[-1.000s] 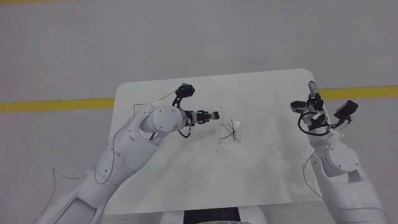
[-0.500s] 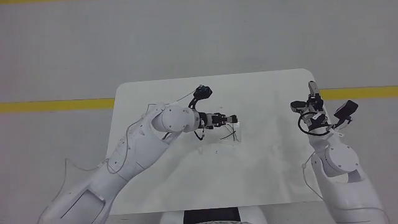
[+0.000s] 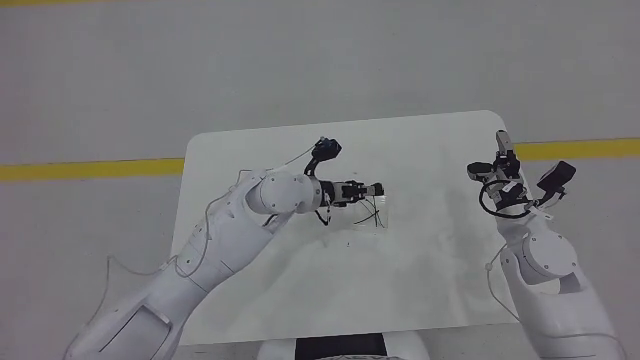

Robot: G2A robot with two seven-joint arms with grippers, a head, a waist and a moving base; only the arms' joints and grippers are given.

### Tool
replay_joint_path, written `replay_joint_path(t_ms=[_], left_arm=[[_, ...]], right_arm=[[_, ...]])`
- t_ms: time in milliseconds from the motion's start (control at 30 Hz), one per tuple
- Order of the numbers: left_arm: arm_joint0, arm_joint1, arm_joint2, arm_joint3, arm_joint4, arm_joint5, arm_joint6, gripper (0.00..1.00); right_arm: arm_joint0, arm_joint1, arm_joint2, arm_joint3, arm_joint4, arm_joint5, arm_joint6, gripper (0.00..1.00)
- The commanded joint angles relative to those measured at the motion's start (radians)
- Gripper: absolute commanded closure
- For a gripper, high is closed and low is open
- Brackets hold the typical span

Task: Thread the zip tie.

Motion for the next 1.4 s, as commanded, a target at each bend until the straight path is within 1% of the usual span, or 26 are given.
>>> replay_joint_path(t_ms=[0,33,67,100,133,500,567,600,700,800,833,867,1100,1133,1167,1233,1267,1300,1367], left_arm=[[-0.004,-0.005,0.008,0.045,-0.025,-0.066,0.018,0.0],[-0.003,-0.011,0.014,0.063,-0.055,-0.1,0.03,0.0],[-0.006,-0.016,0.017,0.087,-0.074,-0.099,0.036,0.0],[-0.016,-0.02,0.022,0.097,-0.067,-0.105,0.061,0.0],[-0.017,-0.026,0.03,0.11,-0.075,-0.112,0.085,0.0],[-0.017,-0.026,0.03,0.11,-0.075,-0.112,0.085,0.0],[-0.011,-0.027,0.032,0.101,-0.09,-0.122,0.081,0.0],[-0.009,-0.029,0.033,0.102,-0.101,-0.135,0.083,0.0],[-0.013,-0.037,0.048,0.117,-0.117,-0.155,0.087,0.0],[-0.02,-0.048,0.065,0.145,-0.143,-0.17,0.09,0.0],[-0.029,-0.054,0.075,0.159,-0.137,-0.162,0.101,0.0],[-0.041,-0.057,0.086,0.161,-0.105,-0.165,0.113,0.0],[-0.041,-0.057,0.086,0.161,-0.105,-0.165,0.113,0.0],[-0.036,-0.058,0.085,0.167,-0.112,-0.163,0.119,0.0],[-0.03,-0.059,0.086,0.173,-0.123,-0.164,0.128,0.0],[-0.029,-0.065,0.095,0.185,-0.125,-0.163,0.141,0.0],[-0.029,-0.069,0.098,0.195,-0.143,-0.162,0.143,0.0],[-0.035,-0.072,0.104,0.202,-0.138,-0.161,0.143,0.0],[-0.043,-0.075,0.115,0.205,-0.118,-0.163,0.144,0.0]], right_arm=[[0.0,0.0,0.0,0.0,0.0,0.0,0.0,0.0],[0.0,0.0,0.0,0.0,0.0,0.0,0.0,0.0],[0.0,0.0,0.0,0.0,0.0,0.0,0.0,0.0],[0.0,0.0,0.0,0.0,0.0,0.0,0.0,0.0],[0.0,0.0,0.0,0.0,0.0,0.0,0.0,0.0],[0.0,0.0,0.0,0.0,0.0,0.0,0.0,0.0],[0.0,0.0,0.0,0.0,0.0,0.0,0.0,0.0],[0.0,0.0,0.0,0.0,0.0,0.0,0.0,0.0],[0.0,0.0,0.0,0.0,0.0,0.0,0.0,0.0],[0.0,0.0,0.0,0.0,0.0,0.0,0.0,0.0],[0.0,0.0,0.0,0.0,0.0,0.0,0.0,0.0],[0.0,0.0,0.0,0.0,0.0,0.0,0.0,0.0],[0.0,0.0,0.0,0.0,0.0,0.0,0.0,0.0],[0.0,0.0,0.0,0.0,0.0,0.0,0.0,0.0],[0.0,0.0,0.0,0.0,0.0,0.0,0.0,0.0],[0.0,0.0,0.0,0.0,0.0,0.0,0.0,0.0],[0.0,0.0,0.0,0.0,0.0,0.0,0.0,0.0],[0.0,0.0,0.0,0.0,0.0,0.0,0.0,0.0],[0.0,0.0,0.0,0.0,0.0,0.0,0.0,0.0]])
